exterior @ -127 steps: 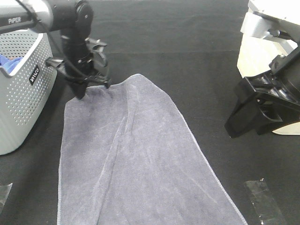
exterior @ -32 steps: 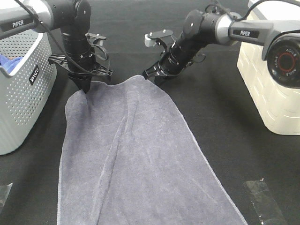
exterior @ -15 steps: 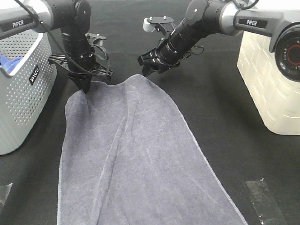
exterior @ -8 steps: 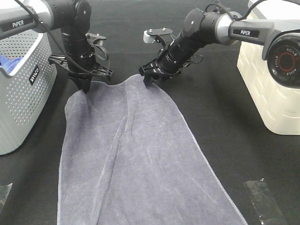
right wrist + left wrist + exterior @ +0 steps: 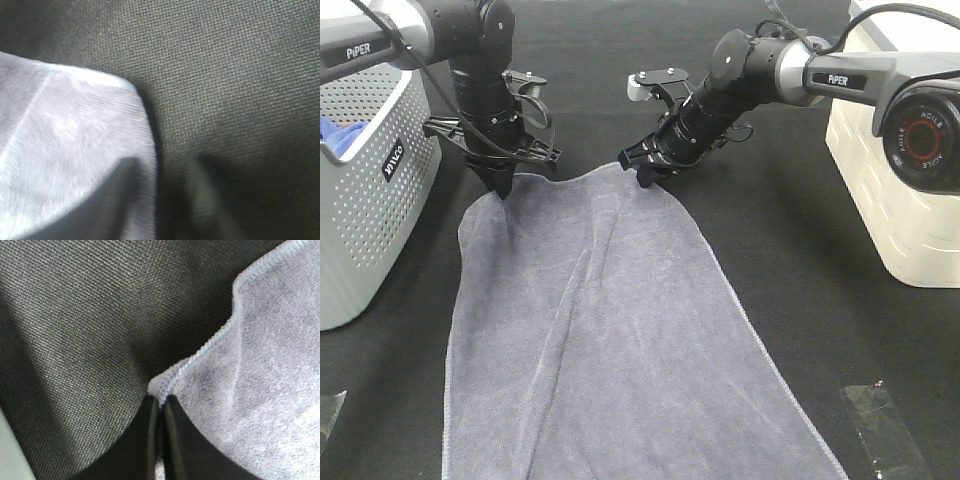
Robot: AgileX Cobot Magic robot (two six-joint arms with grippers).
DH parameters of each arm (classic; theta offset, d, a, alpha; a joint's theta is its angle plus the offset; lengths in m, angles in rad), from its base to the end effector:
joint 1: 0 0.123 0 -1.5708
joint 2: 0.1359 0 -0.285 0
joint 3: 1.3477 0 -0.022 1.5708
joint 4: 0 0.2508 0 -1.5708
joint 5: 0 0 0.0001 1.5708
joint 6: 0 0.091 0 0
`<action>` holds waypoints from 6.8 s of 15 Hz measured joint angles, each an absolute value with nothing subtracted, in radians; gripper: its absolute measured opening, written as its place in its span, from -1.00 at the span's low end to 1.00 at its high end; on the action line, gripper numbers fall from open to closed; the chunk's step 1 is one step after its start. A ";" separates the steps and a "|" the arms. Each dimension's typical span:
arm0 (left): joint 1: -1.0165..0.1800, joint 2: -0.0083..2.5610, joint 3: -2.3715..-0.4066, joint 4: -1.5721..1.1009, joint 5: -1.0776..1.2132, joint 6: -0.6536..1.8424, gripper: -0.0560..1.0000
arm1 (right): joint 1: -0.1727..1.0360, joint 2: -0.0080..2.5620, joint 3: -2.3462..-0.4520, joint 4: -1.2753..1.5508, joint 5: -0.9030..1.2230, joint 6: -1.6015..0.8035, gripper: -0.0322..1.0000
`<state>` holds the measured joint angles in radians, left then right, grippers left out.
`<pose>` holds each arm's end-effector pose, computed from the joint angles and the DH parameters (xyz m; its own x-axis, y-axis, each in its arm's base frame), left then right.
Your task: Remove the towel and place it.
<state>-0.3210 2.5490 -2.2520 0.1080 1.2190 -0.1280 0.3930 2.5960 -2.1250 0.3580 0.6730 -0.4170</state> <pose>0.4950 -0.1549 0.1284 -0.9624 0.2251 -0.1519 0.2139 0.9730 0.0867 0.4988 0.2283 0.0871 -0.7195 -0.4378 -0.5391 -0.5785 0.8073 0.1165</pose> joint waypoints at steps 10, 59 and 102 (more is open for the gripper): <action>-0.321 2.549 -2.297 0.097 1.220 -0.128 -0.87 | 0.378 2.501 -2.124 0.124 0.764 -0.219 -0.94; -0.320 2.254 -2.389 0.235 1.183 -0.145 0.50 | 0.255 2.083 -2.122 0.039 0.941 -0.155 0.65; -0.320 0.174 -0.511 -0.037 1.055 0.161 0.50 | 0.255 0.045 -0.502 0.086 1.069 -0.126 0.65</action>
<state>-0.3200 0.1740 -0.5110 -0.0370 1.0550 0.1610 0.2550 0.0450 -0.5020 0.0860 1.0690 -0.1260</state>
